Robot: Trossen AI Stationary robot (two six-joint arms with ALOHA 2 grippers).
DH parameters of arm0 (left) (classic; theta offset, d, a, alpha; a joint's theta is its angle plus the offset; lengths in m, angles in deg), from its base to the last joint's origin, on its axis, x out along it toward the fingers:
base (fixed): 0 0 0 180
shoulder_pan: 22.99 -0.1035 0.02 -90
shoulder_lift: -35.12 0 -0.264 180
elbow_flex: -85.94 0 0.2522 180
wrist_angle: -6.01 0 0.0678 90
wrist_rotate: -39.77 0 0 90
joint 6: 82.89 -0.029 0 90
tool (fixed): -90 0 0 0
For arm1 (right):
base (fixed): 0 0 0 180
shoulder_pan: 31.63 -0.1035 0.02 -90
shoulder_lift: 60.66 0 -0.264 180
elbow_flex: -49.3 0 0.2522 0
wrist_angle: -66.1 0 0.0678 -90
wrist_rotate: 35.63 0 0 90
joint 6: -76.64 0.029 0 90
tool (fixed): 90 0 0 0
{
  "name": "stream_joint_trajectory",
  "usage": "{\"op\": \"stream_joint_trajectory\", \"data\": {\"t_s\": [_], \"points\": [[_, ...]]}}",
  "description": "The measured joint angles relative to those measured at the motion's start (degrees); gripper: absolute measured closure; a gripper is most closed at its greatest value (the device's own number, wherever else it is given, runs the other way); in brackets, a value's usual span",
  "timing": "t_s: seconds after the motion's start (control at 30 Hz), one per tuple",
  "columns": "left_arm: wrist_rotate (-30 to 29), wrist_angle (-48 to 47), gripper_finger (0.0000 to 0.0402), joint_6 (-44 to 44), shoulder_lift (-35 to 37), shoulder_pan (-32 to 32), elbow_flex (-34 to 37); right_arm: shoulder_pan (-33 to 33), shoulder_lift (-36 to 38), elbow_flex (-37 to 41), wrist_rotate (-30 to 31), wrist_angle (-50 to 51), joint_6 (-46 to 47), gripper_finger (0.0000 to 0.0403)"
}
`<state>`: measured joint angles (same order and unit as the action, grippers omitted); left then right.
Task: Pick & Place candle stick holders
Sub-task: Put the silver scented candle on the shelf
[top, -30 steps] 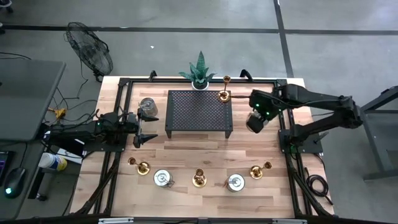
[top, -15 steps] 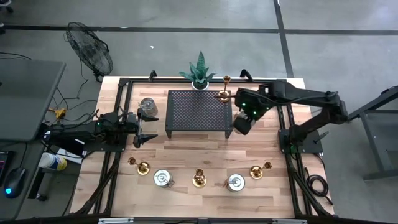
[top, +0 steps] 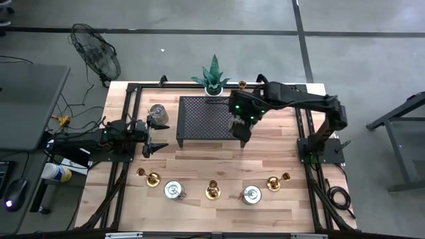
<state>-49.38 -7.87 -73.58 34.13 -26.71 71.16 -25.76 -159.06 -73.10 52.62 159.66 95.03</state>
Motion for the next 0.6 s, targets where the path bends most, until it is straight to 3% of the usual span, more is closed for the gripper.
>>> {"op": "stream_joint_trajectory", "data": {"t_s": [0.6], "points": [[0.0, 0.0, 0.0009, 0.0, 0.0, 0.0, 0.0, 0.5, -16.8, -20.3, 0.0, -0.3, -11.4, 0.0054]]}}
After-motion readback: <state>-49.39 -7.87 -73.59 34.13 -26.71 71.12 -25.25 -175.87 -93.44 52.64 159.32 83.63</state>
